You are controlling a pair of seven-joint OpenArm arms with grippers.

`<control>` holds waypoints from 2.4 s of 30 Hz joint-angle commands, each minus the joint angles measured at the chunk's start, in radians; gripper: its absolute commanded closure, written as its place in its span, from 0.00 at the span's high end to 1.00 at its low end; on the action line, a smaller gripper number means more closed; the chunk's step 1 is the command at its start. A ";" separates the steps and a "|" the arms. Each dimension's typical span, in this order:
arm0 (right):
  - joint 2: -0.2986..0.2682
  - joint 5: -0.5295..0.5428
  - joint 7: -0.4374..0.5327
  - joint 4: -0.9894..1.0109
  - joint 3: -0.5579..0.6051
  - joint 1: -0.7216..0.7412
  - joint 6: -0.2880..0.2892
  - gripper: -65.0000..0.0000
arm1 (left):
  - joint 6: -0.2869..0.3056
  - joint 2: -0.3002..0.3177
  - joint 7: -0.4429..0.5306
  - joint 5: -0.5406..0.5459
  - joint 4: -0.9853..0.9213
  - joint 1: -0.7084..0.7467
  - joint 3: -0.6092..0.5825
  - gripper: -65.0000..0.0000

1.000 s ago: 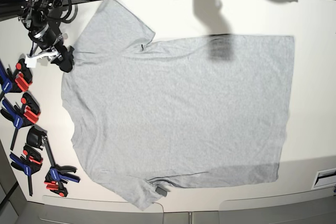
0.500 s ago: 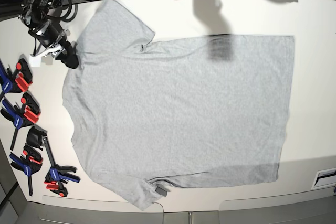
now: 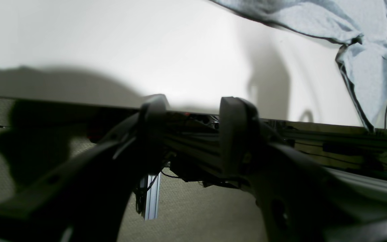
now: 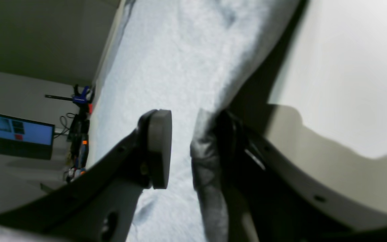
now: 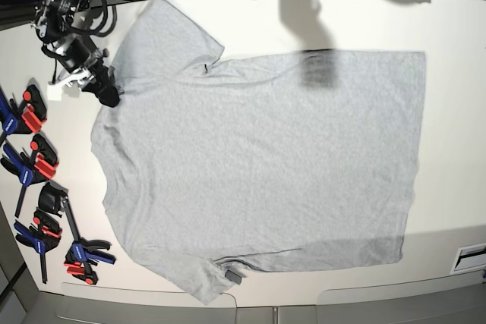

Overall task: Fold the T-shirt properly
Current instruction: 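Move the left gripper to the opposite shoulder corner and grasp it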

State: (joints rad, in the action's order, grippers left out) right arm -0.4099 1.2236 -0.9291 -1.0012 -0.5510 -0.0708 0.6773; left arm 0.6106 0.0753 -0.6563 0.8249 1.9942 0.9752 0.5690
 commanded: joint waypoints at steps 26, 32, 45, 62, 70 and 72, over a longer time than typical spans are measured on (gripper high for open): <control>-0.014 -0.177 -0.015 -0.006 -0.002 0.042 -0.126 0.00 | -0.045 0.008 -0.092 0.080 0.047 -0.033 0.023 0.38; -0.014 -0.200 -0.014 -0.006 -0.002 0.042 -0.125 0.00 | -0.120 0.015 -0.139 0.087 0.065 -0.151 0.149 0.38; -0.014 -0.200 -0.018 -0.006 -0.002 0.042 -0.124 0.00 | -0.189 0.214 -0.137 0.024 -0.244 -0.396 0.203 0.38; -0.014 -0.200 -0.020 -0.006 -0.002 0.042 -0.124 0.00 | -0.105 0.354 -0.285 0.206 -0.760 -0.648 0.117 0.45; -0.014 -0.200 -0.021 -0.006 -0.002 0.042 -0.124 0.00 | -0.106 0.354 -0.325 0.195 -0.760 -0.649 -0.078 0.46; -0.014 -0.200 -0.021 -0.006 -0.002 0.042 -0.124 0.00 | -0.106 0.354 -0.328 0.198 -0.760 -0.649 -0.094 0.46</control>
State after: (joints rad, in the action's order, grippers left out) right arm -0.4126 1.0283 -0.9401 -1.0077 -0.5514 -0.0303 0.5644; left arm 0.5323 0.4271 -0.9096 1.1000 1.2396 0.3126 0.4854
